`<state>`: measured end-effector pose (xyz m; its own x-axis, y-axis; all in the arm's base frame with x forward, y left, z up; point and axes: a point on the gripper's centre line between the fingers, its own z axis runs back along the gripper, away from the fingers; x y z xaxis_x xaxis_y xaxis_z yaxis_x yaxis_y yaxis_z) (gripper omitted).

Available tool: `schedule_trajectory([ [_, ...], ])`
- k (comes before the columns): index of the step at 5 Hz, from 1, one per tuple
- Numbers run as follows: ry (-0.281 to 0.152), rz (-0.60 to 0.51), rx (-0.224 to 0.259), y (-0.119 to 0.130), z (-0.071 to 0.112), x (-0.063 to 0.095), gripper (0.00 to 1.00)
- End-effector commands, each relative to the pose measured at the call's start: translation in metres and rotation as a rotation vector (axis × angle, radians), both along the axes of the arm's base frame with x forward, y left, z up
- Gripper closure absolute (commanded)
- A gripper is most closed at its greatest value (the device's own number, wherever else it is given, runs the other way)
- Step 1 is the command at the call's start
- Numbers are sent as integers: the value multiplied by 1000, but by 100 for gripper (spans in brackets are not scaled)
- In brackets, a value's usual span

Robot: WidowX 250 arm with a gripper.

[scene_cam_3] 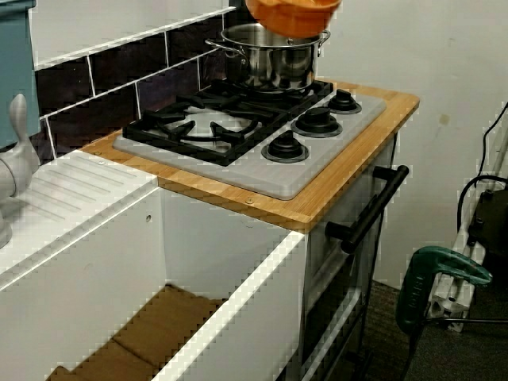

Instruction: Lift pot from stove

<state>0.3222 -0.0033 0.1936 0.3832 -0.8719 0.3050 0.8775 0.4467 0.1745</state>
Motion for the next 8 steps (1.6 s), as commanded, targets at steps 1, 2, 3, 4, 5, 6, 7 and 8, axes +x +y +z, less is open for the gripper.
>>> schedule_trajectory([
  [1, -59, 33, -23, 12, 48, 14, 100],
  [2, -64, 38, -35, 18, 59, 16, 100],
  [3, -62, 36, -41, 21, 63, 16, 100],
  [4, -63, 34, -45, 23, 68, 14, 100],
  [5, -62, 33, -50, 23, 71, 13, 100],
  [6, -61, 30, -49, 23, 74, 13, 100],
  [7, -60, 29, -56, 25, 77, 12, 100],
  [8, -60, 34, -57, 26, 79, 12, 100],
])
